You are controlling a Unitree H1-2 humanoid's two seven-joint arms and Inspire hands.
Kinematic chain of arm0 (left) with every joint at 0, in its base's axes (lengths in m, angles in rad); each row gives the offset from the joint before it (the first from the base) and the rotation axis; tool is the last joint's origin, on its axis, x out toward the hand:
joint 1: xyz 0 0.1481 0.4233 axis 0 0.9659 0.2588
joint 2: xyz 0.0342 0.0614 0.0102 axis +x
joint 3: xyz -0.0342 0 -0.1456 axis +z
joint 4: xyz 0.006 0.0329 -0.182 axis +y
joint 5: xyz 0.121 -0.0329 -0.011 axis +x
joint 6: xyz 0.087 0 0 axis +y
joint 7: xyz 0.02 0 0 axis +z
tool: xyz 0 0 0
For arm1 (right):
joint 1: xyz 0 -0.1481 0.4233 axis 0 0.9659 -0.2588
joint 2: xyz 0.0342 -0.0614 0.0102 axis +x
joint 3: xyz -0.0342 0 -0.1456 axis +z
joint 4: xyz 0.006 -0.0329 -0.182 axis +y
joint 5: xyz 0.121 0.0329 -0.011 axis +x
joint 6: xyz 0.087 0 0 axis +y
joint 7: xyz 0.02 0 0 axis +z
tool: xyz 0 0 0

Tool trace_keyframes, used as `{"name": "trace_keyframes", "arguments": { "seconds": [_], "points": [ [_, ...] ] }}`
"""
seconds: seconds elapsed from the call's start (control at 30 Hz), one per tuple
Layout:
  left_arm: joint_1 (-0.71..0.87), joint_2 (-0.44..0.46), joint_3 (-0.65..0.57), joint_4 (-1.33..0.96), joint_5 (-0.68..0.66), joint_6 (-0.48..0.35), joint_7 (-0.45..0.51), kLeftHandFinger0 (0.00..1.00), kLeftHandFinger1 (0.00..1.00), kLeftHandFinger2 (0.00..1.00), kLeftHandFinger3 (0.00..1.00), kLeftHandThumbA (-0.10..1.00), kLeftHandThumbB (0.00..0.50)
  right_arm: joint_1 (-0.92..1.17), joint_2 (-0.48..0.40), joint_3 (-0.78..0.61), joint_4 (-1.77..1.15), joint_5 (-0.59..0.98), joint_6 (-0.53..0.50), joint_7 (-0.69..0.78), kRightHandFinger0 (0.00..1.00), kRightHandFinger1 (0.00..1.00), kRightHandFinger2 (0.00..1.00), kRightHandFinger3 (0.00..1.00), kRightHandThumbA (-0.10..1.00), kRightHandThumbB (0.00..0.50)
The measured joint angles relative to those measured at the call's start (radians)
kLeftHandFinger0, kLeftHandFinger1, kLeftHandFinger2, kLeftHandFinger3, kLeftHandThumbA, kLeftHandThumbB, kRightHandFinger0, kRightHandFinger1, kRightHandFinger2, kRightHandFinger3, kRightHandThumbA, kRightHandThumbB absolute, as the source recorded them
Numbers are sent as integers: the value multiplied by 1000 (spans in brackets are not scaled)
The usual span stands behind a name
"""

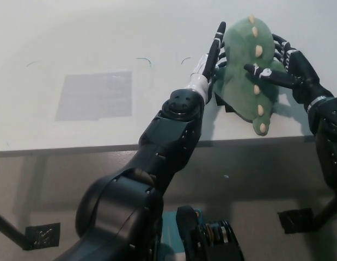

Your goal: Use both hands to pick up a dinasour on the right side and move it to the left side

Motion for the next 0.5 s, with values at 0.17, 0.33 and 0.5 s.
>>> {"name": "trace_keyframes", "arguments": {
  "seconds": [0.17, 0.33, 0.5],
  "points": [
    [37, 1, -14, -2, 3, -8, 0, 1000, 1000, 1000, 1000, 1000, 288, 14, 27, 15, 6, -8, -7, -25, 1000, 1000, 1000, 1000, 1000, 142],
    [67, 14, -38, -24, 6, -12, 0, 1000, 1000, 1000, 1000, 1000, 276, 24, 57, 21, 26, -25, -29, -52, 1000, 1000, 1000, 1000, 1000, 177],
    [103, 34, -41, -68, 5, -14, -1, 1000, 1000, 1000, 1000, 1000, 300, 20, 86, 40, 67, -39, -74, -71, 1000, 1000, 1000, 1000, 1000, 112]
  ]
}}
